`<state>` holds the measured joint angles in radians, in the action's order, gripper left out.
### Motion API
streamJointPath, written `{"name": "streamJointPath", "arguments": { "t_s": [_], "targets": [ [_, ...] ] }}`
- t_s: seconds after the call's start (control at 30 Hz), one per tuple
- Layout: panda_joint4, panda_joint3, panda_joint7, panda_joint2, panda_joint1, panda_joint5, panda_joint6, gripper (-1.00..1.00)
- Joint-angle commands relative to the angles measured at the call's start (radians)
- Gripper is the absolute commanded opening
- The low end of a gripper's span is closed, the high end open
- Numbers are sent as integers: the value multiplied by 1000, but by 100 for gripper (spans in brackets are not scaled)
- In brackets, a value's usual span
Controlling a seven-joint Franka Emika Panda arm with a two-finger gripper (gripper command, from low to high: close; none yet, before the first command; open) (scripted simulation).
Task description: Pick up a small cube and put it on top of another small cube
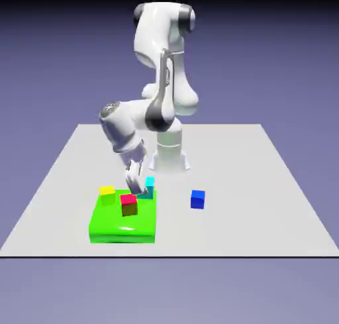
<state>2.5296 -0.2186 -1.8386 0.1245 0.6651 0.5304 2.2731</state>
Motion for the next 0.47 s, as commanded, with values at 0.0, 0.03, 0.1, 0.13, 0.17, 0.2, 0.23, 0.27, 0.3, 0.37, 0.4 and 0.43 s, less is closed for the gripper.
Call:
{"name": "streamJointPath", "arguments": {
  "t_s": [0.0, 0.03, 0.1, 0.13, 0.17, 0.2, 0.23, 0.27, 0.3, 0.37, 0.4, 0.43],
  "targets": [
    [6, 16, -8, 18, 15, 13, -7, -100],
    [6, 16, -8, 18, 15, 13, -7, -100],
    [22, -1, 21, -51, 0, 51, 80, -100],
    [30, -9, 35, -86, -7, 70, 124, -100],
    [38, -18, 49, -120, -15, 90, 167, -100],
    [42, -21, 55, -135, -18, 98, 185, -100],
    [42, -21, 55, -135, -18, 98, 185, 100],
    [42, -21, 55, -135, -18, 98, 185, 100],
    [34, -13, 41, -100, -11, 78, 142, 100],
    [18, 4, 12, -31, 4, 40, 55, 100],
    [10, 13, -2, 4, 12, 21, 12, 100],
    [6, 16, -8, 18, 15, 13, -7, 100]
  ]
}}
